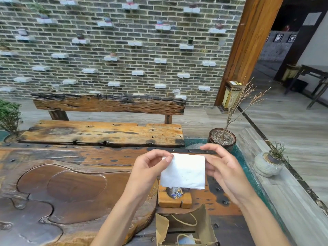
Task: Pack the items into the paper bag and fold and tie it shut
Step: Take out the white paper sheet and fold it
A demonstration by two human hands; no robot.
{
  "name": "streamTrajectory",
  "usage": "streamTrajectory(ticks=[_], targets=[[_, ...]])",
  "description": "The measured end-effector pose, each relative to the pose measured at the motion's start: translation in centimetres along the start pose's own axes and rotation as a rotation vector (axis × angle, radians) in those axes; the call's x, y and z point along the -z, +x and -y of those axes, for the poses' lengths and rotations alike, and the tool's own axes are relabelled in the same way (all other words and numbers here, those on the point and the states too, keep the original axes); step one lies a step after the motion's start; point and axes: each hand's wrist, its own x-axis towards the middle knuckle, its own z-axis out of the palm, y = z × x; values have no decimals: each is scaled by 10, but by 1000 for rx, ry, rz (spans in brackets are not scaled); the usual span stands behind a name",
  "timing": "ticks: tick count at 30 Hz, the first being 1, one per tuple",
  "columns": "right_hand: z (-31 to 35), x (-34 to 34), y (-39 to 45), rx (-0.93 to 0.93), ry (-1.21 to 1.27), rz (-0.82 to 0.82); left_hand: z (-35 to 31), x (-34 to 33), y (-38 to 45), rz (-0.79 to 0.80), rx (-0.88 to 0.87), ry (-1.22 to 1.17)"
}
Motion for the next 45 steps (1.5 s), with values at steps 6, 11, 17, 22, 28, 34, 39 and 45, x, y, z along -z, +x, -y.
streamTrajectory(ticks=[6, 11, 17, 22, 28, 34, 39, 45], targets=[[-9, -13, 0, -112, 73, -57, 6, -14, -3, -55, 0, -122], [-16, -25, 1, -63, -25, -121, 10, -19, -3, -82, 34, -174], [-16, -43, 4, 71, -54, -267, 10, -31, -4, -120, 79, -191], [-18, -59, 4, 231, -240, -394, 12, -43, -4, -226, 12, -99], [-19, -58, 5, 279, -253, -452, 14, -41, -1, -279, -82, -20], [-20, -53, 5, 249, -212, -431, 9, -38, 0, -292, -93, -9], [-13, -42, 2, 238, -186, -404, -3, -26, 5, -197, -103, 42], [2, -20, 9, 229, -250, -92, -26, -11, 21, 172, -4, 230]])
